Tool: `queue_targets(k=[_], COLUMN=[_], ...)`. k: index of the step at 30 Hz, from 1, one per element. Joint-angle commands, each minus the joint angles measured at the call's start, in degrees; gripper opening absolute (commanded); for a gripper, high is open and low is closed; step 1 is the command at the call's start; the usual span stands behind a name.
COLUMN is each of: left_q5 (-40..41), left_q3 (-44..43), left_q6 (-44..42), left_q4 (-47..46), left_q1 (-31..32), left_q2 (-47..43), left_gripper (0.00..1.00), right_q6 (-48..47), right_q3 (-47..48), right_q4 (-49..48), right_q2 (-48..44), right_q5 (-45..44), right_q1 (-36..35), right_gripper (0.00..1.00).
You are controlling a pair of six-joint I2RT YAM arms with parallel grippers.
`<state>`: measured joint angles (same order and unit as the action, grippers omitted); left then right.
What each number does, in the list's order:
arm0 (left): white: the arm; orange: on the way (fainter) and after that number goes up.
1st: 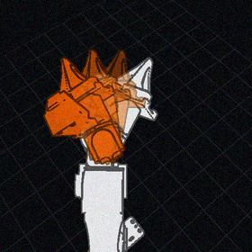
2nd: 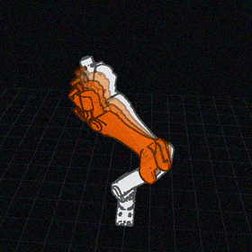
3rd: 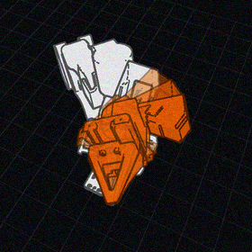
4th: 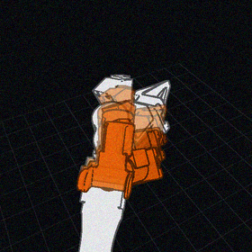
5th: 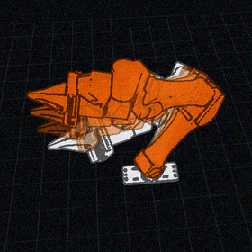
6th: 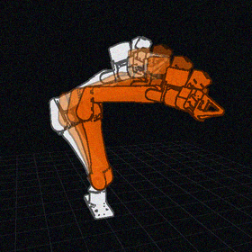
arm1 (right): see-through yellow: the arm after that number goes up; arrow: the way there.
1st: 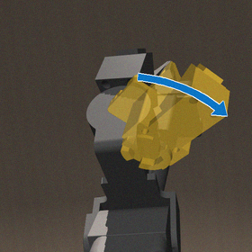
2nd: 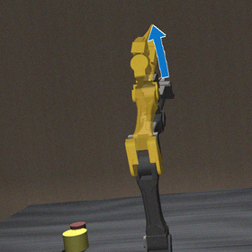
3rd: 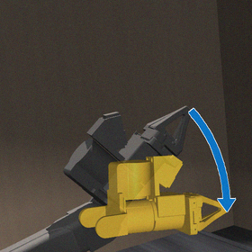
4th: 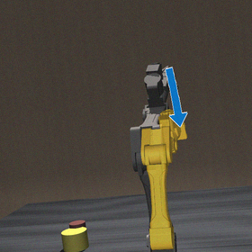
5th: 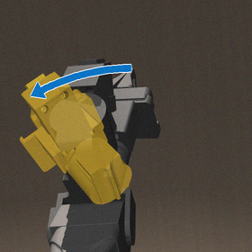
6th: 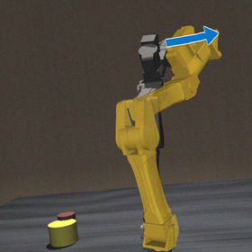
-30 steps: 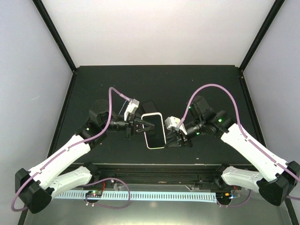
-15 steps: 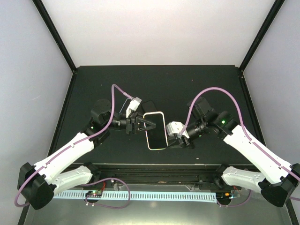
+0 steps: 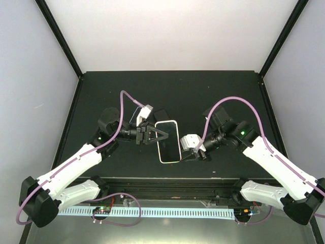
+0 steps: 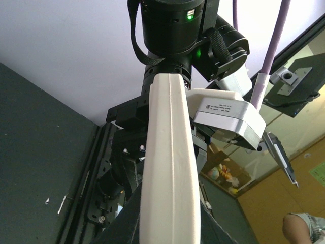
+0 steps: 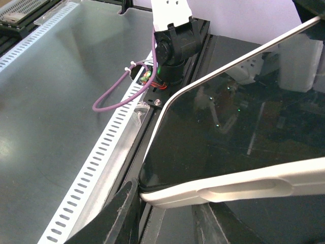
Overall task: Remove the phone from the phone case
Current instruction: Remove the phone case from the phone.
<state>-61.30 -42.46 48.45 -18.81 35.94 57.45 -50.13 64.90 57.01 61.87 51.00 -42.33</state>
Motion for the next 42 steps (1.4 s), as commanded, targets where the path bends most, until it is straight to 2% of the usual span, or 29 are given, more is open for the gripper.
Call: queue_targets(k=[1,7,14,21,25,29,35,42], left_q5=[-0.40,-0.31,-0.39,-0.96,-1.11,-0.93,0.71,1.94], left_q3=[-2.47,-1.77,-1.45,-1.10,-0.34,0.81,1.58,2.29], left_q6=[6.11,6.84,7.17,7.19,6.86,6.29,0.80,-4.70], left_q4=[-1.99,-2.57,-2.56,-2.74,-2.79,-3.04,1.03,6.00], left_q1=[0.15,0.26,0.26,0.22,0.25,0.20,0.50,1.04], left_q2=[-0.84,-1.32,-2.14,-3.11,-2.93,-1.94,-0.67,0.55], left_gripper=[0.02,0.02,0.02,0.02,0.02,0.02,0.02,0.02], right_q6=[-3.13,-0.02,9.62,23.85,30.87,34.51,41.08,48.99], right_q3=[-0.76,-1.76,-4.11,-6.46,-5.45,-3.91,-3.17,-1.93], right_q4=[-2.79,-6.12,-14.10,-25.28,-28.77,-29.31,-32.68,-37.09], right_q2=[-0.16,0.04,1.03,3.64,6.49,8.43,8.61,8.53], right_q5=[-7.42,-8.66,-7.56,-2.75,0.27,3.95,8.99,11.48], right_q1=[-0.08,-0.06,0.41,7.59,11.10,11.28,11.34,11.77], right_gripper=[0.30,0.29,0.28,0.28,0.34,0.41,0.51,0.54])
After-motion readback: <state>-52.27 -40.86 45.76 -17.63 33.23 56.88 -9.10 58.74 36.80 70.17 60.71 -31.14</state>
